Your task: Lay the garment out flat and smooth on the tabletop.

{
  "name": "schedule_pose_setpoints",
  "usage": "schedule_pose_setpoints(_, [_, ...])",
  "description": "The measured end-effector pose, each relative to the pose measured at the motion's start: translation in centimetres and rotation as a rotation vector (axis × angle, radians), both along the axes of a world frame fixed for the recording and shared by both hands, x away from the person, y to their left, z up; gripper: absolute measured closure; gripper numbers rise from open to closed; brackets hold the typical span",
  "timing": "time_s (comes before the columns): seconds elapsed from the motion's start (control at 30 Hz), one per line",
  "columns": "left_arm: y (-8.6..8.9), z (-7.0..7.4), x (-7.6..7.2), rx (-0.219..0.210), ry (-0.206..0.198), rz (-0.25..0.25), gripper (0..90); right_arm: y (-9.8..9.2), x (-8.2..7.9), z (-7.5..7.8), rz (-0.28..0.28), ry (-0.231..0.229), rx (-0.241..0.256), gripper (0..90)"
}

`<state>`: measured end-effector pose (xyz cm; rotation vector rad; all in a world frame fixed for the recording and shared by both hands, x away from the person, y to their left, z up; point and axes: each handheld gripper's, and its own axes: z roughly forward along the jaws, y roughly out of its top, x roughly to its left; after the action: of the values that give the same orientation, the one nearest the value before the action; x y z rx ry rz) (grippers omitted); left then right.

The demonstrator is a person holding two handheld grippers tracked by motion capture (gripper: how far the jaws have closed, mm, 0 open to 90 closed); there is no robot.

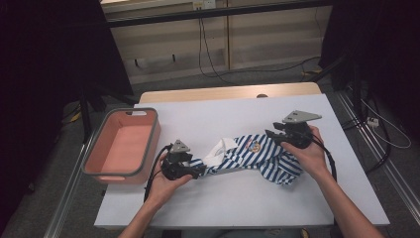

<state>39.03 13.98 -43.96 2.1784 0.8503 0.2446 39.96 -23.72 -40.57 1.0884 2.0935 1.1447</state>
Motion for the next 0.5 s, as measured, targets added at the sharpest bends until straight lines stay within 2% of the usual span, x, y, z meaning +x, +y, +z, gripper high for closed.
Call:
schedule_pose_setpoints(0.13, [-0.1,-0.4,0.2,0.022,0.010,0.007,26.3,1.8,1.7,-0.8,0.035,0.038,-0.015,62.0])
schedule_pose_setpoints(0.27, [-0.4,-0.7,0.1,0.042,0.016,-0.004,25.3,3.5,2.8,-2.3,0.075,0.087,-0.016,55.2])
schedule_pose_setpoints(0.33, [-0.5,-0.8,0.1,0.046,0.019,-0.006,25.3,4.0,2.9,-3.0,0.088,0.108,-0.023,55.5])
schedule_pose_setpoints(0.37, [-0.5,-0.8,0.1,0.047,0.019,-0.006,25.3,4.1,3.0,-3.3,0.095,0.119,-0.026,58.7])
schedule_pose_setpoints(0.43, [-0.4,-0.8,0.1,0.049,0.016,-0.007,25.2,4.2,2.8,-3.6,0.113,0.144,-0.026,73.0])
schedule_pose_setpoints(0.5, [-0.4,-0.8,0.1,0.051,0.015,-0.008,25.2,4.1,2.5,-3.4,0.116,0.139,-0.035,86.7])
